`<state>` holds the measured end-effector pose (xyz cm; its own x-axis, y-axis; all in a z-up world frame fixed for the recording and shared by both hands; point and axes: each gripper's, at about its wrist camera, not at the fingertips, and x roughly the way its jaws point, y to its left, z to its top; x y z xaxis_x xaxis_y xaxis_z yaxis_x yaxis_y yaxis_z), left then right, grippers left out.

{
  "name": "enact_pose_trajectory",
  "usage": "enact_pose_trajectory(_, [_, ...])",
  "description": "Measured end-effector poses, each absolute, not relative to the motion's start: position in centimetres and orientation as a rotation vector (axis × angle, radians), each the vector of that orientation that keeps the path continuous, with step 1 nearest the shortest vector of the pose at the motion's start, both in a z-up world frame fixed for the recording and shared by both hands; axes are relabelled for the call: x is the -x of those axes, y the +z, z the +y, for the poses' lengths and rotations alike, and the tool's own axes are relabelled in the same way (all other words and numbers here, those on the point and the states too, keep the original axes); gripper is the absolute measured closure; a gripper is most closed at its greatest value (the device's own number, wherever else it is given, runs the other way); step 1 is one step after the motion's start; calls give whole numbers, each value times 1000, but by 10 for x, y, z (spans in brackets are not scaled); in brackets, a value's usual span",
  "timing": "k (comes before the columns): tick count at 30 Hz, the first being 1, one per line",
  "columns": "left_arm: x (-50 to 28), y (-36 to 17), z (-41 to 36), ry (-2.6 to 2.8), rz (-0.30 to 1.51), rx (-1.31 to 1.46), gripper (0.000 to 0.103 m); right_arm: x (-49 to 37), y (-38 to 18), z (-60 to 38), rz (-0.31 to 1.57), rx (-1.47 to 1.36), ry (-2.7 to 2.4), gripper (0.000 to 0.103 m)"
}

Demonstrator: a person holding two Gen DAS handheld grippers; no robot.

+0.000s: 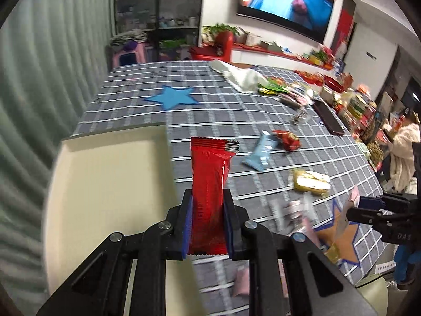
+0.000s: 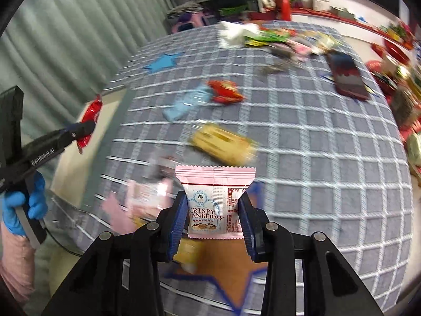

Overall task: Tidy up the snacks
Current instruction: 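Carry both snacks into the cream tray and open both tools, then move left tool to the pink bar while right tool moves to the yellow cake packet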

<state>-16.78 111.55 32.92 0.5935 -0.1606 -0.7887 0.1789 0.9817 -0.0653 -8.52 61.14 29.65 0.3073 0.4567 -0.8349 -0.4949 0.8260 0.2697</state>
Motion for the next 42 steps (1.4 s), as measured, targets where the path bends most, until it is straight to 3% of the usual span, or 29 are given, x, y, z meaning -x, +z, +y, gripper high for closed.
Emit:
enact_pose_trajectory(9, [194, 280, 1073, 31, 922, 92, 80, 105, 320, 746, 1080, 110, 883, 62])
enact_pose_trajectory(18, [215, 224, 1015, 134, 975, 159, 80, 122, 307, 849, 1146, 147, 1020, 62])
enact_pose_trajectory(21, [223, 215, 989, 149, 976, 139, 73, 121, 297, 866, 1168, 183, 998, 62])
enact_pose_trajectory(22, [222, 209, 961, 151, 969, 142, 61, 120, 294, 867, 1175, 192, 986, 60])
enact_pose_trajectory(23, [224, 208, 950, 150, 962, 142, 52, 118, 292, 867, 1181, 199, 977, 57])
enact_pose_trajectory(24, [226, 207, 940, 148, 947, 139, 38, 115, 290, 866, 1185, 202, 967, 39])
enact_pose_trajectory(25, [229, 208, 929, 144, 926, 138, 33, 115, 291, 862, 1181, 201, 956, 16])
enact_pose_trajectory(26, [230, 211, 920, 137, 904, 130, 32, 112, 291, 858, 1168, 200, 940, 11])
enact_pose_trajectory(36, [240, 256, 791, -196, 721, -254, 25, 78, 279, 732, 1171, 133, 666, 11])
enact_pose_trajectory(42, [250, 240, 694, -378, 677, -632, 25, 65, 271, 667, 1203, 64, 545, 11])
